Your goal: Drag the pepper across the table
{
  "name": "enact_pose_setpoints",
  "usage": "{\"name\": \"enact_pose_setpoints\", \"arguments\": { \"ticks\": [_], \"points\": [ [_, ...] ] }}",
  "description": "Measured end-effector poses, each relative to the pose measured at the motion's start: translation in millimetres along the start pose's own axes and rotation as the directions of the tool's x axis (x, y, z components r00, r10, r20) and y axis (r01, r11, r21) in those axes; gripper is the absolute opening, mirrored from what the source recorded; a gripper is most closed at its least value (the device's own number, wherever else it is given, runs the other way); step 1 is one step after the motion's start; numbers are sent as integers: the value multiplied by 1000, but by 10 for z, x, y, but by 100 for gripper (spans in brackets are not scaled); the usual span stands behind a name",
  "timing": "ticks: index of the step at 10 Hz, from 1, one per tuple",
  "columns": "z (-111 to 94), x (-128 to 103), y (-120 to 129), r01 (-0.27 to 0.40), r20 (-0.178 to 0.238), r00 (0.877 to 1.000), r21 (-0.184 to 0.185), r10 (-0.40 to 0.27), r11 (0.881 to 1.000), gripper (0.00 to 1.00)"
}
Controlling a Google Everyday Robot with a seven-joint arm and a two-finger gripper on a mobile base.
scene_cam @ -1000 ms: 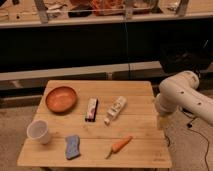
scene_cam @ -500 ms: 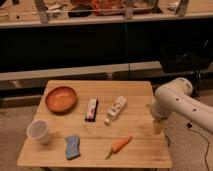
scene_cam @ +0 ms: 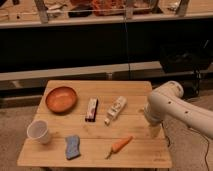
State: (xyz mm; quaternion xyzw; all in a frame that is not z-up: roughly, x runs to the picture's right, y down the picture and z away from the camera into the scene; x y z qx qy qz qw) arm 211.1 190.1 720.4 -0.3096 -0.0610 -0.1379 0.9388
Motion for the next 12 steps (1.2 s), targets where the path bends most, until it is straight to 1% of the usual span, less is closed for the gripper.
{"name": "enact_pose_setpoints", "arguments": {
  "ticks": [1,2,3,4,5,6,8,10,11,12],
  "points": [
    [41,-134,-11,58,4,998,-12,-58,998,80],
    [67,-239,-29,98,8,995,-17,-98,995,80],
    [106,-343,-23,148,14,989,-27,-147,989,80],
    [131,-380,-5,183,10,983,-38,-183,982,80],
    [145,-384,15,192,4,981,-46,-192,980,80],
    [163,-407,51,216,0,976,-61,-216,975,80],
    [198,-613,21,289,7,957,-67,-289,955,80],
    [240,-661,61,323,5,946,-76,-323,943,80],
    [283,-686,78,354,3,935,-78,-355,932,80],
    [315,-743,77,379,10,925,-76,-380,922,80]
  ]
}}
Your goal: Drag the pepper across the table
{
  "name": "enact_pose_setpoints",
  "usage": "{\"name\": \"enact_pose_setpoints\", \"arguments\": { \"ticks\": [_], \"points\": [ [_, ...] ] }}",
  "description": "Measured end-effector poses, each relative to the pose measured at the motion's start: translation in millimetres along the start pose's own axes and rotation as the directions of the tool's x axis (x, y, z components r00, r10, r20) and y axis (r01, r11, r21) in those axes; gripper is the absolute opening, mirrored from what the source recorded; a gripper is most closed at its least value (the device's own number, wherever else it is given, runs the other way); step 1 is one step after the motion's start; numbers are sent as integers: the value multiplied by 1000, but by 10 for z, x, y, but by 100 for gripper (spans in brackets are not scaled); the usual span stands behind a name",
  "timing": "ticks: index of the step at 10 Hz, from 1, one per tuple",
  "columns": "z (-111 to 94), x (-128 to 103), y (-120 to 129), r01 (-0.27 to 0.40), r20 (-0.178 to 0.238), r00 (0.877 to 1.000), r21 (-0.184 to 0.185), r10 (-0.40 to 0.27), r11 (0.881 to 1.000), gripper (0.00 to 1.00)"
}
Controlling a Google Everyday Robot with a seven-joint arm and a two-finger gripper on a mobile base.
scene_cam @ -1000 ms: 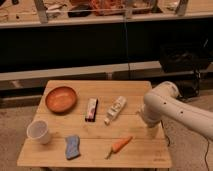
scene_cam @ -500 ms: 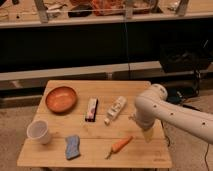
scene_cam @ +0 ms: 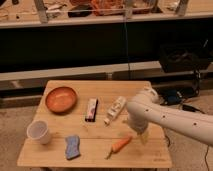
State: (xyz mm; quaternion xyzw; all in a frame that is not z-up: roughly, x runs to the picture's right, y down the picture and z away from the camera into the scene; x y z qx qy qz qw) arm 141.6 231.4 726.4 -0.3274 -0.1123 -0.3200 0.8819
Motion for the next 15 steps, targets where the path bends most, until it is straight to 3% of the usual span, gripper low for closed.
{"name": "enact_pose_setpoints", "arguments": {
  "ticks": [5,10,15],
  "points": [
    [121,-148,-8,138,3,990,1,-138,990,80],
    [304,-231,-38,207,21,978,5,-207,978,80],
    [442,-264,-56,231,37,972,13,-232,973,80]
  ]
}}
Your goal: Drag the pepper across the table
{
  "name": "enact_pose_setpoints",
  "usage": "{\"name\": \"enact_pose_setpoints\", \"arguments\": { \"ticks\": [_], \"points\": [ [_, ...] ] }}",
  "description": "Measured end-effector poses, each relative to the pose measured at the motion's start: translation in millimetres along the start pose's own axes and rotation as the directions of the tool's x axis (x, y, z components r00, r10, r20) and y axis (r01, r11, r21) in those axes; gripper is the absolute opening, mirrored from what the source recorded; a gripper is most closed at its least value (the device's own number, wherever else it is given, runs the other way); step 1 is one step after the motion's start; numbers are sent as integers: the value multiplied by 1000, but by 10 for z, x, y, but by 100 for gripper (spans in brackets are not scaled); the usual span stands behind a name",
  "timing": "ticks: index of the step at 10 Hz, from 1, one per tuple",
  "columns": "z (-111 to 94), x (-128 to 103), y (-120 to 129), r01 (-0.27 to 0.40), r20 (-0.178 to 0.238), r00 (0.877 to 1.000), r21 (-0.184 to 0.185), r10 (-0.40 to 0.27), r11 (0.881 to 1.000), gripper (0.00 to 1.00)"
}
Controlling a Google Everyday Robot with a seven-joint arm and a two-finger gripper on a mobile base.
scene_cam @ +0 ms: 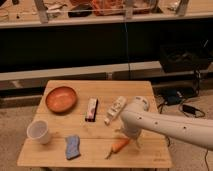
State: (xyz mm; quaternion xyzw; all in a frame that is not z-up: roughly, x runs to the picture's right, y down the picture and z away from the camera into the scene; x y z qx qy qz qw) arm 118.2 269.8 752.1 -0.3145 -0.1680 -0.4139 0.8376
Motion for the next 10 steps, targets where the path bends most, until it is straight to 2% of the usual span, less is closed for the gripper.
{"name": "enact_pose_setpoints", "arguments": {
  "ticks": [10],
  "points": [
    [200,-45,-67,-13,32,999,33,12,999,80]
  ]
}}
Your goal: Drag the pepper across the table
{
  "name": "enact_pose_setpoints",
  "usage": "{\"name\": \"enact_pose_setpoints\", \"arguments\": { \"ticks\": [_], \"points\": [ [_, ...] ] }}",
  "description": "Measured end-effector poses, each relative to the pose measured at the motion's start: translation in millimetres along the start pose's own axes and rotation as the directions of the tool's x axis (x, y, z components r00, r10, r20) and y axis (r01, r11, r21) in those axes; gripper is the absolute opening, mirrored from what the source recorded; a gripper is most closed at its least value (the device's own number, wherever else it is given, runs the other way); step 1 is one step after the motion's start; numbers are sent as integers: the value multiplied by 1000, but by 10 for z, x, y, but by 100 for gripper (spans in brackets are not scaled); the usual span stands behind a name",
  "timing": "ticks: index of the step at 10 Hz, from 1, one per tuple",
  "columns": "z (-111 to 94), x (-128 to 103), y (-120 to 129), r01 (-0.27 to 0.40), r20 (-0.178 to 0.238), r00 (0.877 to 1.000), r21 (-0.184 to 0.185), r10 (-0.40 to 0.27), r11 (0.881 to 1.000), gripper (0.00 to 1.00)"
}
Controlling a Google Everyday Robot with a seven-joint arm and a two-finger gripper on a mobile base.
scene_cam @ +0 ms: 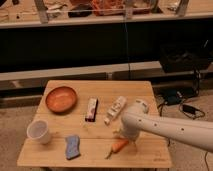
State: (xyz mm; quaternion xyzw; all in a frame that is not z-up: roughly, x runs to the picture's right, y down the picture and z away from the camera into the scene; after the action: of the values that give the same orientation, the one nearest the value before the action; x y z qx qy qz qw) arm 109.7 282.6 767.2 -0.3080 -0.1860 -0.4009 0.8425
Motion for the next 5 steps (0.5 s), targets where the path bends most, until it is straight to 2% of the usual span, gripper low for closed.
{"name": "enact_pose_setpoints", "arguments": {
  "ticks": [5],
  "points": [
    [62,-15,-36,-12,12,1000,19,11,1000,80]
  ]
}}
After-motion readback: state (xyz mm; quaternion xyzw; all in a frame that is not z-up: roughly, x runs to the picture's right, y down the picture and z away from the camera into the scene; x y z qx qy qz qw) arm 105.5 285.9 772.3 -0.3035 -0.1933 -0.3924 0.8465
